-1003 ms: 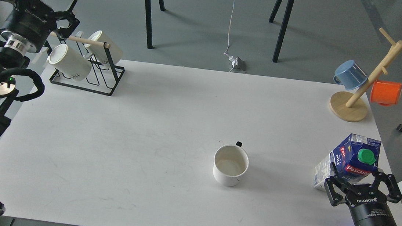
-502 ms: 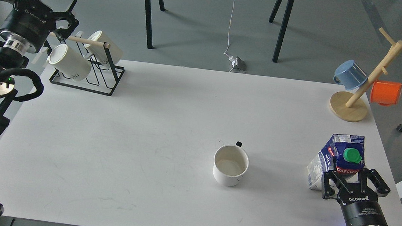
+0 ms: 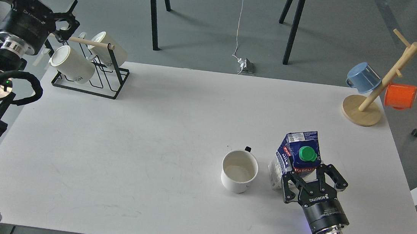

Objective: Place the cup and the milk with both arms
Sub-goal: 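Slide the milk carton with the right gripper next to the white mug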

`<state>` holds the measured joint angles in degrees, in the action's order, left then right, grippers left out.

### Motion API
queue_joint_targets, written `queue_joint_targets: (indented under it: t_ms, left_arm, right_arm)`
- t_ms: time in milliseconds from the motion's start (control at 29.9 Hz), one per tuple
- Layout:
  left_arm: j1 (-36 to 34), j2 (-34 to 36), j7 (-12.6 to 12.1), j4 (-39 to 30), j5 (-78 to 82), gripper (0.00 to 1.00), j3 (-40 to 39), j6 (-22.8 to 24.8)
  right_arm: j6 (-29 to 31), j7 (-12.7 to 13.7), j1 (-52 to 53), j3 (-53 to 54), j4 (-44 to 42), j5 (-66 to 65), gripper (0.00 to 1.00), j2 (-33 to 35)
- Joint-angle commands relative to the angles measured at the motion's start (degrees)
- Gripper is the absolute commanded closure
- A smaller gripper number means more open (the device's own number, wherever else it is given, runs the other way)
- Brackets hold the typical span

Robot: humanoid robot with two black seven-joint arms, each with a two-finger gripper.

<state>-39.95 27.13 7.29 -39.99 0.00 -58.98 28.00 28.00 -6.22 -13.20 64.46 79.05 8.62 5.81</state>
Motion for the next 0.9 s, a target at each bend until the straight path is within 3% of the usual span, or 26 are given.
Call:
queue_joint_targets:
  t_ms: [0,368,635,869]
  left_arm:
    - [0.04,0.03,0.00,0.00,0.00,0.00,0.00,0.00]
    - [0.04,0.11,0.00,0.00,0.09,0.00,0.01,0.00]
    - [0.04,0.29,0.00,0.09,0.18,0.00,0.09,0.00]
    - [0.04,0.20,0.00,0.09,0.18,0.00,0.09,0.00]
  right_arm:
    - [0.00,-0.02,1.68,-0.56,-0.38,-1.67,0.43,-0.97]
    - [0.00,-0.11,1.59,-2.76,-2.58,-3.08,0.42,-2.82]
    - [0.00,-0.20,1.33,-2.76,-2.76,-3.08,0.13,-3.44]
    - [0.00,-0.20,0.89,-2.67,-2.23,-3.00,0.07,-3.52]
